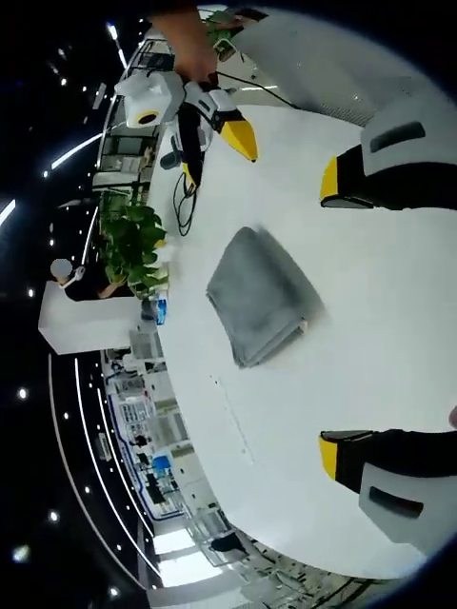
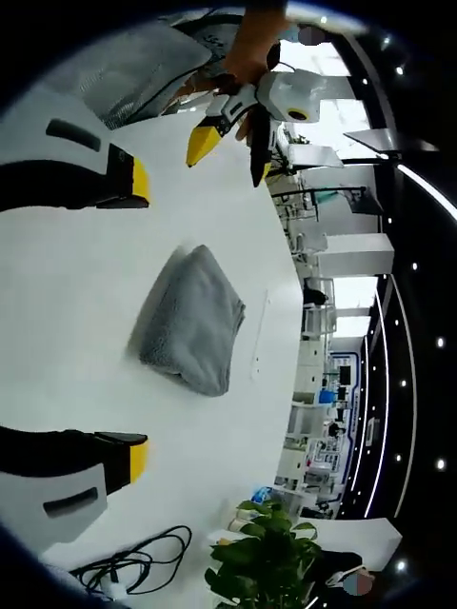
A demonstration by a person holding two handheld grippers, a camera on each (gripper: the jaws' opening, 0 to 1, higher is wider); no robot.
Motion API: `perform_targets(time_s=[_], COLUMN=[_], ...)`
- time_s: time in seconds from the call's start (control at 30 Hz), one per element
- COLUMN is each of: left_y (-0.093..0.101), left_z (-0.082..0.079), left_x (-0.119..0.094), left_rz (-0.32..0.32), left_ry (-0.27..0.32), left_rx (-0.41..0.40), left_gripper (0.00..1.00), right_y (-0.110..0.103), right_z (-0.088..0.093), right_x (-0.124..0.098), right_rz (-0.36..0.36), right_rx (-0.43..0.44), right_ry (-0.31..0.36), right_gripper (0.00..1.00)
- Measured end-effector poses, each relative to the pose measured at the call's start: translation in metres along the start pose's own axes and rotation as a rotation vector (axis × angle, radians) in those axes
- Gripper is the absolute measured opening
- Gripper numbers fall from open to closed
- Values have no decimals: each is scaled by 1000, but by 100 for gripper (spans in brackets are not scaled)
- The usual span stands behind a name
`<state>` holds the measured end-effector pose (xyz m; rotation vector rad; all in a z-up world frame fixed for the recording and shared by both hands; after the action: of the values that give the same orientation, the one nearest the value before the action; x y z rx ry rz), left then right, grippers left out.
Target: Fold the towel on the table until its edges align and the towel forms a compact rectangular stack.
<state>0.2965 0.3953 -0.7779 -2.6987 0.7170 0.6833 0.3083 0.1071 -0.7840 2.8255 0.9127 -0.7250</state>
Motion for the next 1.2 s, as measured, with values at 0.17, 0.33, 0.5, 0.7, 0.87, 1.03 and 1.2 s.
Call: perform_targets(time_s=[0.17, 0.33, 0.5, 0.7, 0.87, 1.03, 1.2], left_y=[3, 8, 13, 17, 24, 26, 20], left_z=[8, 10, 15, 17, 26, 28, 34], left_x=[-10, -19, -23, -29, -32, -32, -28], left_rz=[-25, -43, -48, -52, -40, -42, -63], left_ry=[2, 16, 7, 7, -1, -3, -3], left_rx=[-41, -62, -33, -51, -49, -24, -42], left_gripper=[99, 99, 99, 99, 99, 99, 99], right_y=[-4, -9, -12, -14, -15, -15, -10], right_z=[6, 13, 20, 18, 18, 24, 28], right_x=[-7, -16, -20, -25, -24, -23, -22], right_rz=[11, 7, 10, 16, 28, 34, 50], right_rx=[20, 11, 17, 48, 48, 28, 29], right_ry=[7, 12, 14, 36, 46, 34, 21], right_gripper=[99, 99, 99, 99, 99, 99, 99])
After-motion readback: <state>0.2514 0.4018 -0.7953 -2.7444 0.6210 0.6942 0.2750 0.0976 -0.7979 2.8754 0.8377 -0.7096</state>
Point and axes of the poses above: the point that each gripper's makers call its tool centre point, and the gripper's own axes: x roughly forward along the fingers, y roughly to its right, z roughly out of its underside, the point moved 8 cm from there along -x, roughly backward along the fingers, and after that the axes turned 2 degrees about x, right-handed, at the moved point
